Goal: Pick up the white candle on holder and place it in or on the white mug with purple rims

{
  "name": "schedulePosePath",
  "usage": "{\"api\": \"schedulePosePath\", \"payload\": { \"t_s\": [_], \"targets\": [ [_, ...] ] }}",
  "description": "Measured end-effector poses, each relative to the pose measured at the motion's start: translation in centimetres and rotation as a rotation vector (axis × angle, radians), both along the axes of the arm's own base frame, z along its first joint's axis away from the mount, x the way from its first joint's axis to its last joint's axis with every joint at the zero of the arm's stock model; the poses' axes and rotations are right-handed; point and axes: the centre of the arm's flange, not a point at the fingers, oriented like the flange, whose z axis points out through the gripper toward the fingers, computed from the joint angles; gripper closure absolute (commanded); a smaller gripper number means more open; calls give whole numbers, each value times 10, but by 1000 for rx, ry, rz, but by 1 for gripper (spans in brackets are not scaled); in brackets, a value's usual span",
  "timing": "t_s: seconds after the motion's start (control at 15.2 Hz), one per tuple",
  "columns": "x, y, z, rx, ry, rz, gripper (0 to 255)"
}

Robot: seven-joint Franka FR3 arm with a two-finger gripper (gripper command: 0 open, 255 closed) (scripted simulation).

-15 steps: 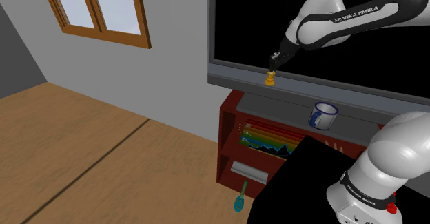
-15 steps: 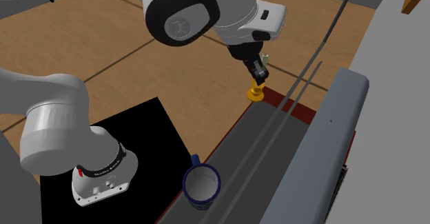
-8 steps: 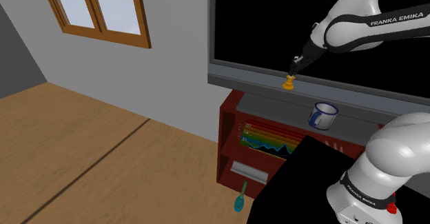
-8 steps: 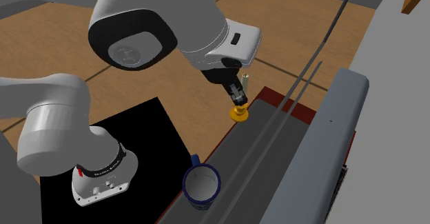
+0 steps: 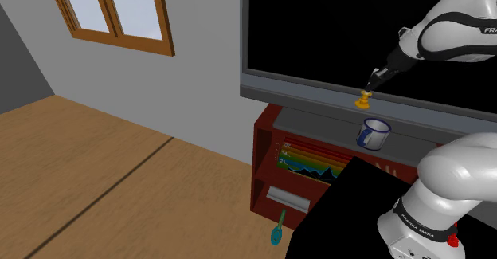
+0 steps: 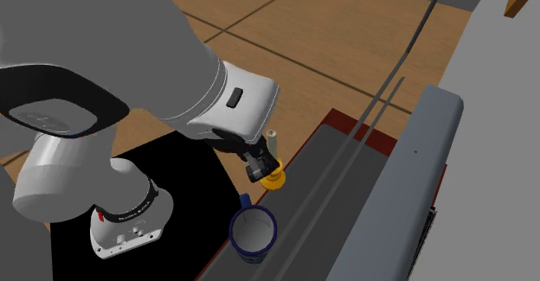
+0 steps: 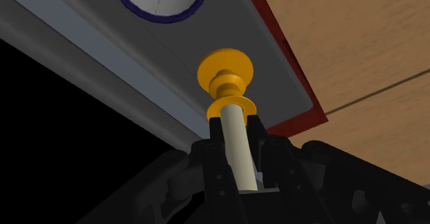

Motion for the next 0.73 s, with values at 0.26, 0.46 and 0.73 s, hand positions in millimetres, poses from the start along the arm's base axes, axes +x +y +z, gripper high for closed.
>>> {"api": "schedulePosePath", "payload": {
  "t_s": [0.26, 0.46, 0.73],
  "targets": [
    [-49, -16, -1, 0, 0, 0, 255],
    [-65, -23, -7, 0, 1, 1, 255],
    [-68, -24, -27, 1, 2, 2, 255]
  ]
}}
